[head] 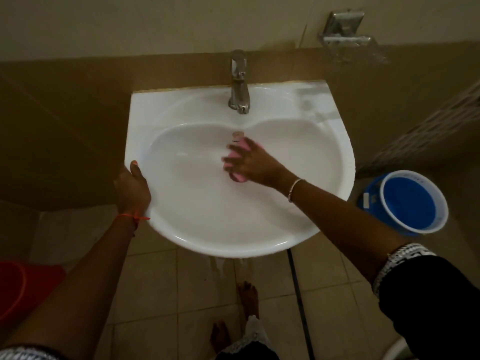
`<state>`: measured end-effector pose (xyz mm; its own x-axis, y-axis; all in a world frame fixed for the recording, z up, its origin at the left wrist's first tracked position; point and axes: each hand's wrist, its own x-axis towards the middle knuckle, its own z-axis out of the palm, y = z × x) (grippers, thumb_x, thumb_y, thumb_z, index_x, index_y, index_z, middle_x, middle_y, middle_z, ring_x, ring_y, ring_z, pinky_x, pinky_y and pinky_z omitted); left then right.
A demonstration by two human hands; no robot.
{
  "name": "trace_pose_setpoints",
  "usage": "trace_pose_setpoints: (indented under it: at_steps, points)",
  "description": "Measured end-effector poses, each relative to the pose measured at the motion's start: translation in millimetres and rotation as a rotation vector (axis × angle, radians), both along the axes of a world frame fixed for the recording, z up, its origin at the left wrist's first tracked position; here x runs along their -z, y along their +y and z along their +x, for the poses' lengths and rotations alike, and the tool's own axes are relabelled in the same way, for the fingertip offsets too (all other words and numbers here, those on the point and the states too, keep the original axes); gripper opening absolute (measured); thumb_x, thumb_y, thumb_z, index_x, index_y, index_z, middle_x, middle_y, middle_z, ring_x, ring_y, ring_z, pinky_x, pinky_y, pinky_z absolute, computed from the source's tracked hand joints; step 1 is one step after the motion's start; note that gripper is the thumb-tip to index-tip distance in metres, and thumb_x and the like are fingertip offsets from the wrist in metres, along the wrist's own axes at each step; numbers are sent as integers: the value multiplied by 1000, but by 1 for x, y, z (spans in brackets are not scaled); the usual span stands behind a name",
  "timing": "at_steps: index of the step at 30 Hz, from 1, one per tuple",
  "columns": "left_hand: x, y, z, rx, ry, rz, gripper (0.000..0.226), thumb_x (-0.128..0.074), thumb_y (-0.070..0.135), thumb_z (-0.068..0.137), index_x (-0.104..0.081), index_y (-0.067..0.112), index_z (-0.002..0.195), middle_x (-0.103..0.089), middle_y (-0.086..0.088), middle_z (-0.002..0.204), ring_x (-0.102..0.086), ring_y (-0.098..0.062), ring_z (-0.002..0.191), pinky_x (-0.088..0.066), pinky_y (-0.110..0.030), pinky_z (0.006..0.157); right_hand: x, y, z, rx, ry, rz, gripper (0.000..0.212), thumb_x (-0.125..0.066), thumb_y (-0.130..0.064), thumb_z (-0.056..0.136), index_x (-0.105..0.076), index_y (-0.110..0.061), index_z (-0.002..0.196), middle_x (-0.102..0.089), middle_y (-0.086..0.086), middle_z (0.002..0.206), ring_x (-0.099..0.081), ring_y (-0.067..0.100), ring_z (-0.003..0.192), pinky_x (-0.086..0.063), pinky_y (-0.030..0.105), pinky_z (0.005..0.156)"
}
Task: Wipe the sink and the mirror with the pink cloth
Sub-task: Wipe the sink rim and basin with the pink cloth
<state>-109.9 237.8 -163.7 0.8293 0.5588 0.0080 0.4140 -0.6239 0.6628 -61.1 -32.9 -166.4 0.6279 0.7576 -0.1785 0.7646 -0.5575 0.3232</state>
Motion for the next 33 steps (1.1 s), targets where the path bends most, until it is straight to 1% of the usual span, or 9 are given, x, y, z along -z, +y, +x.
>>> trace_pose_setpoints:
  at_steps: [4,7,9,11,13,15,19,22,33]
  points:
    - [-1,0,-2,21,-21,13,43,-30,22,100,-45,-9,126,-50,-33,129,-47,-44,120,-32,-41,102,17,3,1,-251,-20,-232,34,-43,-8,78,-74,-20,86,-72,-1,108,-62,24,112,-45,51,96]
    - [0,2,-3,52,-33,8,43,-30,23,100,-46,-8,125,-52,-33,127,-49,-45,117,-38,-45,101,17,-12,20,-259,14,-232,16,-63,-7,72,-75,-13,81,-74,2,102,-64,22,108,-47,44,97]
    - [-1,1,-3,53,-24,9,44,-30,24,100,-45,-9,125,-52,-34,126,-50,-45,117,-38,-46,100,15,-31,30,-235,-16,-351,18,-63,-9,72,-75,-12,85,-74,0,103,-64,18,109,-31,33,111]
    - [-3,0,-3,36,9,11,45,-29,24,100,-45,-11,124,-51,-35,126,-48,-46,117,-36,-45,99,5,-49,37,-218,-189,-404,36,-41,-4,79,-73,-9,95,-69,4,114,-59,18,116,-12,29,115]
    - [-4,-1,-3,17,29,20,47,-29,26,100,-44,-11,125,-49,-35,128,-46,-47,119,-35,-47,101,-10,-59,43,-227,-246,-458,32,-48,-1,83,-70,-11,104,-62,3,126,-48,18,128,-21,28,115]
    - [-4,-1,-3,15,28,14,48,-29,27,100,-44,-11,125,-49,-35,128,-45,-48,119,-35,-49,102,-15,-75,35,-65,-123,-617,23,-70,-11,74,-73,-18,96,-65,-4,123,-48,16,128,-29,36,115]
    - [-7,-3,-6,37,17,26,47,-29,25,101,-45,-12,123,-50,-37,125,-48,-50,115,-37,-52,100,-22,-98,28,59,-230,-668,28,-72,-9,68,-73,-20,94,-70,-5,112,-55,17,121,-4,54,112]
    - [-8,-3,-6,43,23,13,47,-29,27,100,-44,-11,125,-50,-37,125,-47,-50,116,-38,-52,101,-22,-98,23,154,-320,-714,28,-67,-10,75,-72,-26,97,-69,-6,114,-53,19,122,-22,52,112]
    - [-9,-4,-6,25,63,40,49,-29,28,100,-43,-13,124,-47,-40,127,-44,-53,117,-36,-53,102,-53,-95,-3,620,-128,-303,15,-58,-19,88,-66,-11,98,-71,10,92,-63,36,98,-29,66,101]
